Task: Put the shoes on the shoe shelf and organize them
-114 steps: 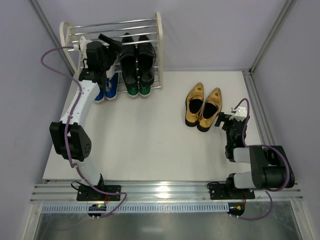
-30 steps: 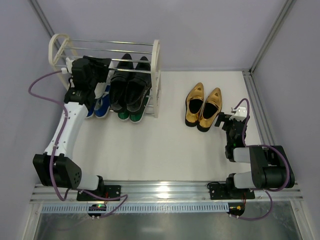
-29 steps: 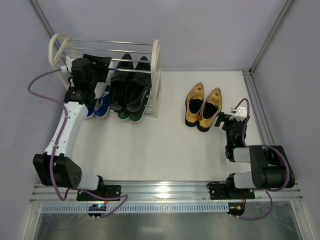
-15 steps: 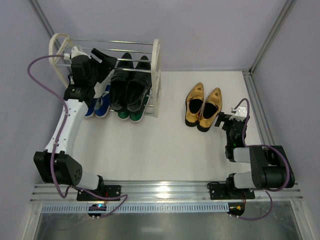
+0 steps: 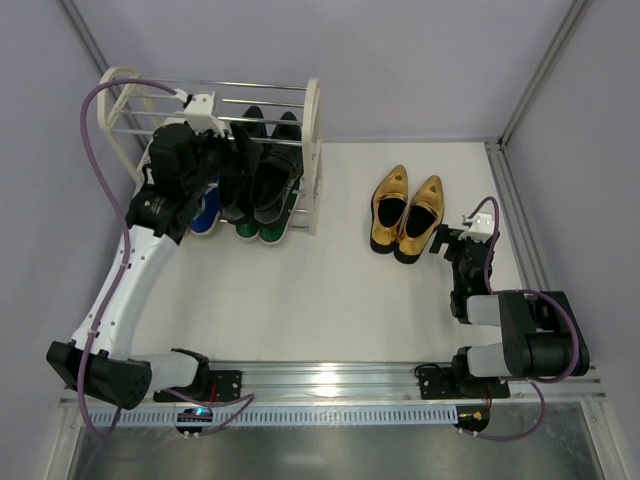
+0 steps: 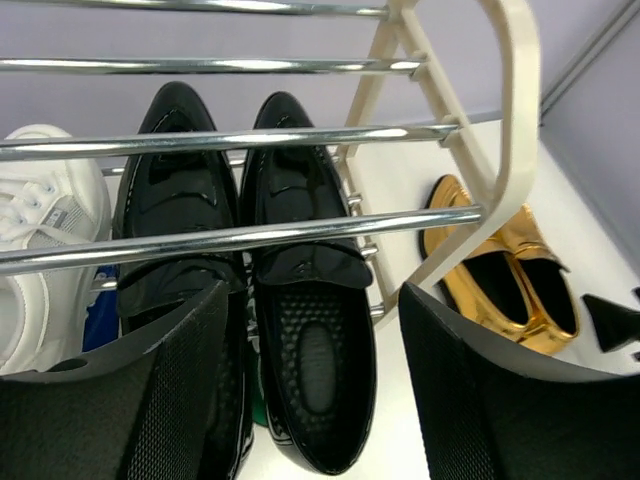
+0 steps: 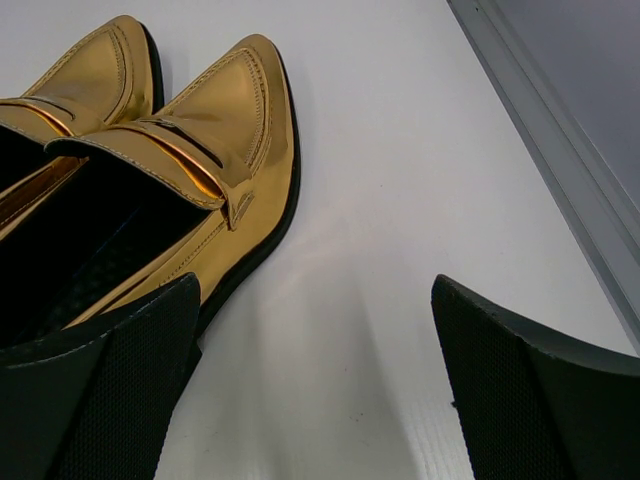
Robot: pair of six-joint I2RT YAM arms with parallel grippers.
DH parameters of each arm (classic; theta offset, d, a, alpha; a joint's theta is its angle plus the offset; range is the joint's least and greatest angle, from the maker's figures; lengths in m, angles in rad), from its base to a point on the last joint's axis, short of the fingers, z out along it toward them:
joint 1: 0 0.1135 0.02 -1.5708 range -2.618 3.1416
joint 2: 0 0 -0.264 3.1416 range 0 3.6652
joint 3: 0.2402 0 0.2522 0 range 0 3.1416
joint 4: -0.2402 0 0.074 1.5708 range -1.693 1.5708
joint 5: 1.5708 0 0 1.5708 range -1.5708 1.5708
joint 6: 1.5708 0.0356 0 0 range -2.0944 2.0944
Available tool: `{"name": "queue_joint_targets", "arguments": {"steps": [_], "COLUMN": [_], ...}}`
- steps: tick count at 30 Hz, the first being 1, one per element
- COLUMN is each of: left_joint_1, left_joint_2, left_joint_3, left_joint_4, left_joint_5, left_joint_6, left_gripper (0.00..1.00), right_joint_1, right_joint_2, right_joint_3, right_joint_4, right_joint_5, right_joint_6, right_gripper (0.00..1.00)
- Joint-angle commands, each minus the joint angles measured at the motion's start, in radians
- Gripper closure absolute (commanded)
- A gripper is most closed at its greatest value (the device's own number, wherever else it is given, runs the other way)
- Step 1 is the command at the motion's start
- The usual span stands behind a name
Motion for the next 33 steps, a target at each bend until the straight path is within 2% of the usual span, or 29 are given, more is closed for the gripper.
{"name": "queue_joint_targets", "arguments": {"steps": [1,5,23,26,27,31,33], "left_joint_1": [-0.055,-0.107,-0.144,-0.144,-0.144,-0.144,-0.143], "left_joint_2": [0.04,0.047,0.183,0.182,0.186,0.234,0.243], "left_joint_3": [0.037,0.016,-0.033,-0.052,-0.052,-0.038,-0.034], "left_joint_4": [-0.117,-0.143,-0.19,-0.153,-0.145,-0.139,-0.131], "left_joint_5": [-0.149,-0.272,-0.383,-0.418,-0.424,-0.427,-0.427], "left_joint_6": [0.164,0.172,0.106,0.102,0.102,0.095,0.09], "left_gripper": [0.32,0.34,0.38,0.45,0.54,0.72,0.84], "right_joint_1": [0.001,0.001,0.001,0.001,0.001,0.001,0.001], "right_joint_2": [-0.008,-0.007,-0.007,-0.007,-0.007,-0.009,-0.007], "right_joint_3": [0.006,0.006,0.006,0.006,0.006,0.006,0.005], "right_joint_4": [0.076,0.076,0.076,0.076,0.076,0.076,0.076], "right_joint_5": [-0.002,-0.003,-0.002,0.0,-0.002,-0.002,-0.002], "right_joint_6": [-0.006,-0.006,-0.006,-0.006,-0.006,-0.006,-0.006], "right_gripper": [0.03,0.03,0.03,0.02,0.03,0.03,0.03]}}
